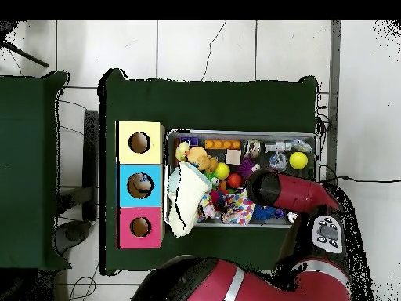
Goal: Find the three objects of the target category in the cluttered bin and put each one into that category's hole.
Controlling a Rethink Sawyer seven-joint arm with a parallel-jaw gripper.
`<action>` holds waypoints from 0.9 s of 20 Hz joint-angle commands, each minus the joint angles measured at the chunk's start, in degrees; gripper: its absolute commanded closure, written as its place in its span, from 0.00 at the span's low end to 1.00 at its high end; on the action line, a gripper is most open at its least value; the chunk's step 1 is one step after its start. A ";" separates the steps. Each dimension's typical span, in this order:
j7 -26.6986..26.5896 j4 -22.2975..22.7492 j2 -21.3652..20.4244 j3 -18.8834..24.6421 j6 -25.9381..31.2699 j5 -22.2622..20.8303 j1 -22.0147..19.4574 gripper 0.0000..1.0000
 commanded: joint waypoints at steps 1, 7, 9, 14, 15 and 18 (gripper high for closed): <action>11.15 0.36 3.30 3.58 -2.65 2.63 -0.07 1.00; 13.04 -0.55 5.45 3.90 -6.39 4.58 -0.22 1.00; 12.73 -0.64 5.47 4.00 -6.24 5.13 -0.20 1.00; 12.10 -2.98 6.10 2.93 -3.56 7.39 0.91 1.00; 12.02 -3.22 6.12 2.77 -2.95 7.78 1.11 1.00; 11.77 -4.41 6.42 2.15 -0.76 9.02 1.87 1.00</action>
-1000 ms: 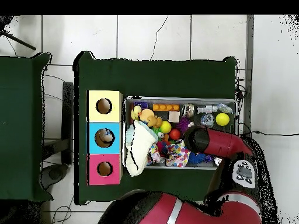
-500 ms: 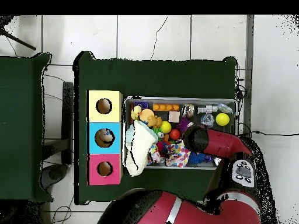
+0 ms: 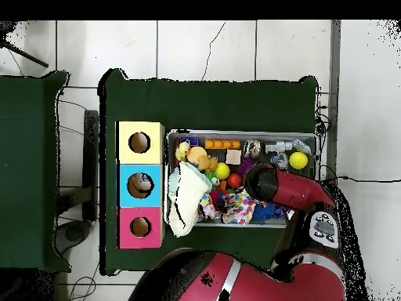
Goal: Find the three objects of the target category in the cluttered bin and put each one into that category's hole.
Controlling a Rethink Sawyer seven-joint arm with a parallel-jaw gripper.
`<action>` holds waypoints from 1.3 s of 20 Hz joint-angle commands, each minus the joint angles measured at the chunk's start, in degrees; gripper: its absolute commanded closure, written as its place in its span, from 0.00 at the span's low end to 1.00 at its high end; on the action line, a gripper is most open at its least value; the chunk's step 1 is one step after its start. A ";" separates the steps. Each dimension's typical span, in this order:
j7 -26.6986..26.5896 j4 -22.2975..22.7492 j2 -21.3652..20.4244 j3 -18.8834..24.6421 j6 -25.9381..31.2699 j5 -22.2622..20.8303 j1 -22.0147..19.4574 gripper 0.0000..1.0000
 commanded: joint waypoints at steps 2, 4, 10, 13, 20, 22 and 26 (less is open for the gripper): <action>11.49 -4.26 4.76 1.83 4.90 4.81 1.82 1.00; 11.23 -5.14 5.23 1.62 6.02 5.50 2.10 1.00; 11.37 -5.19 6.20 0.76 5.08 6.75 2.80 1.00; 11.87 -5.21 7.66 -0.79 3.66 6.94 3.71 1.00; 14.53 -2.65 9.90 -3.26 -4.27 8.05 4.86 0.00; 16.61 -1.40 10.17 -5.18 -5.96 9.27 5.56 0.00; 16.55 -0.82 10.71 -7.20 -10.37 9.83 5.29 0.00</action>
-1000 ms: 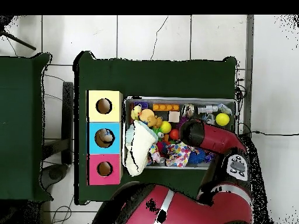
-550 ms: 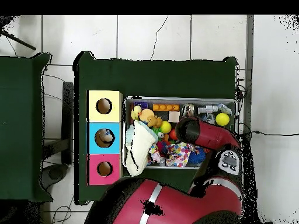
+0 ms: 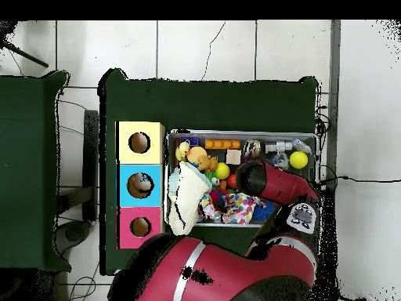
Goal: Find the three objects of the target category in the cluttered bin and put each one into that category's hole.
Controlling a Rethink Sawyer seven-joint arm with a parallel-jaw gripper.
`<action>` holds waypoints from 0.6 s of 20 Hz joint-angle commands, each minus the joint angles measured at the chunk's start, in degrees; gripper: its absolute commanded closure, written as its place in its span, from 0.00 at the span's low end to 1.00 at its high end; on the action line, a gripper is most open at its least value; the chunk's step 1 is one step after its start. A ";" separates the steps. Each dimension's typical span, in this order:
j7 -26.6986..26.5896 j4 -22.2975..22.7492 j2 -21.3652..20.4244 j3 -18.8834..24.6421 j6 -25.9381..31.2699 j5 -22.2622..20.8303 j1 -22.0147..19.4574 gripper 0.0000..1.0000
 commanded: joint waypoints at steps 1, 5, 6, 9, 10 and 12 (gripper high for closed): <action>16.21 2.27 4.18 -1.35 -8.98 3.55 0.04 0.00; 17.57 3.87 5.01 -0.11 -18.90 3.89 -2.06 0.00; 18.07 4.51 5.09 0.72 -22.42 3.56 -2.87 0.00; 19.52 6.58 4.80 2.44 -31.33 2.61 -4.38 0.00; 19.86 7.19 4.89 2.53 -33.08 2.89 -4.42 0.00; 20.27 8.62 5.15 3.03 -36.29 3.46 -4.60 0.00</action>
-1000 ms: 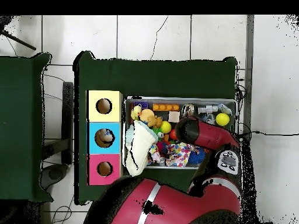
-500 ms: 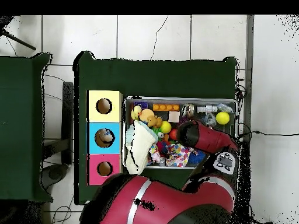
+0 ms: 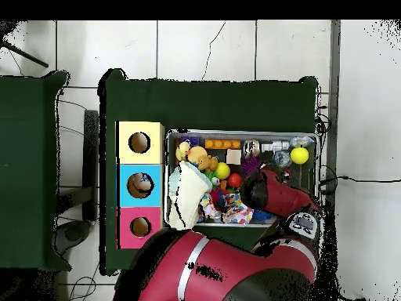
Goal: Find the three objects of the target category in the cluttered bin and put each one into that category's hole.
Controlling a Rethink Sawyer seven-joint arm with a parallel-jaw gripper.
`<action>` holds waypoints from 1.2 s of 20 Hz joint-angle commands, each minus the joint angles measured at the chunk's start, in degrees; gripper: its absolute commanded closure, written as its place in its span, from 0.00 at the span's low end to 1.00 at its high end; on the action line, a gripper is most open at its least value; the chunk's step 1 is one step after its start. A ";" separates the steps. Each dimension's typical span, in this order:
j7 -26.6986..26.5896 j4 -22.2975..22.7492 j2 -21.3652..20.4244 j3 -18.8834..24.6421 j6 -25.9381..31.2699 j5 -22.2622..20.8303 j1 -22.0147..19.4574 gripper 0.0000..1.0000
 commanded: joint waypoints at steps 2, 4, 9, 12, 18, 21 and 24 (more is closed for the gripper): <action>19.29 5.58 3.15 5.62 -20.42 3.23 -3.90 0.00; 18.90 6.35 3.35 6.37 -22.33 3.49 -4.32 0.00; 14.56 6.52 2.16 10.44 -20.67 -1.14 -7.36 1.00; 13.97 6.44 1.36 12.49 -19.59 -3.70 -9.15 1.00; 14.40 6.26 1.98 12.39 -23.00 -2.45 -9.06 1.00; 14.47 6.56 2.02 12.49 -23.65 -2.61 -9.12 1.00; 14.19 6.43 1.88 12.67 -23.71 -3.01 -9.22 1.00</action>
